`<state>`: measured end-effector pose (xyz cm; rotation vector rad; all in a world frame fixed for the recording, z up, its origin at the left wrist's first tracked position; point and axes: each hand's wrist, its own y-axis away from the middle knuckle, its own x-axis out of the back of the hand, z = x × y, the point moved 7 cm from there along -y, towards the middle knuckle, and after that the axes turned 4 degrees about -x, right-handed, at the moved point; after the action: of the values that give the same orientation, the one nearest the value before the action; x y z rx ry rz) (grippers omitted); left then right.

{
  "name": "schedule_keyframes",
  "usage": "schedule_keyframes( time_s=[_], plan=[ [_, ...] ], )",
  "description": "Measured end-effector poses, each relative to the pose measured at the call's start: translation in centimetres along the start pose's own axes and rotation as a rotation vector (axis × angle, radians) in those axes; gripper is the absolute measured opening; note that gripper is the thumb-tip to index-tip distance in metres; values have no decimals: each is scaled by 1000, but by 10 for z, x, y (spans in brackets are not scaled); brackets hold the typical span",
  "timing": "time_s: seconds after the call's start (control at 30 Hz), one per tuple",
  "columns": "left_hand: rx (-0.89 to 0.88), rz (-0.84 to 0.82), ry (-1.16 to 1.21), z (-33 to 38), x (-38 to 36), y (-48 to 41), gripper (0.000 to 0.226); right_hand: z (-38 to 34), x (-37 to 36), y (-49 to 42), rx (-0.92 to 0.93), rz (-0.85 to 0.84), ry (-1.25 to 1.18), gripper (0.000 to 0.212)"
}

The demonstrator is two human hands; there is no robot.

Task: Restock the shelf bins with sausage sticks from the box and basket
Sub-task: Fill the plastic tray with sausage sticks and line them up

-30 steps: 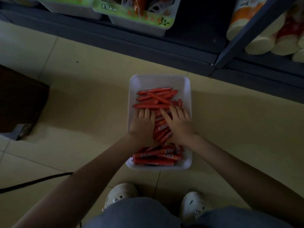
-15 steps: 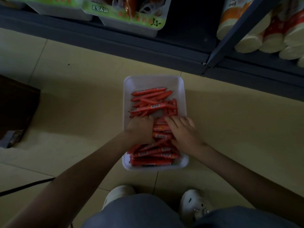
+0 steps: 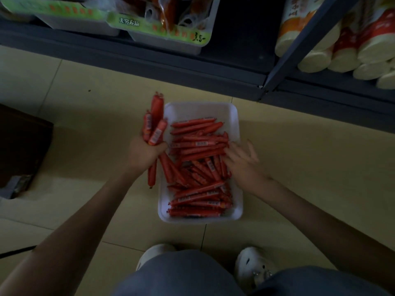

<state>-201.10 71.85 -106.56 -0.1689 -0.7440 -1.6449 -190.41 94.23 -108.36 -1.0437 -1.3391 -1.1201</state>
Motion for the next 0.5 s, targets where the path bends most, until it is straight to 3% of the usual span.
schedule_keyframes(
  time_s=[0.07, 0.17, 0.23, 0.27, 0.4, 0.5],
  plan=[
    [101, 22, 106, -20, 3, 0, 12, -9, -8, -12, 121, -90, 41, 37],
    [143, -7, 220, -38, 3, 1, 20, -12, -15, -27, 188, -273, 168, 38],
    [141, -5, 280, -43, 3, 0, 22, -10, -32, -24, 165, -525, 212, 39],
    [141, -1, 293, -43, 3, 0, 22, -8, -33, -22, 141, -563, 249, 43],
    [133, -34, 302, -36, 0, 0, 20, -12, -36, -23, 152, -559, 284, 38],
    [127, -23, 261, -32, 0, -1, 23, -19, -23, -34, 152, -365, 185, 20]
  ],
)
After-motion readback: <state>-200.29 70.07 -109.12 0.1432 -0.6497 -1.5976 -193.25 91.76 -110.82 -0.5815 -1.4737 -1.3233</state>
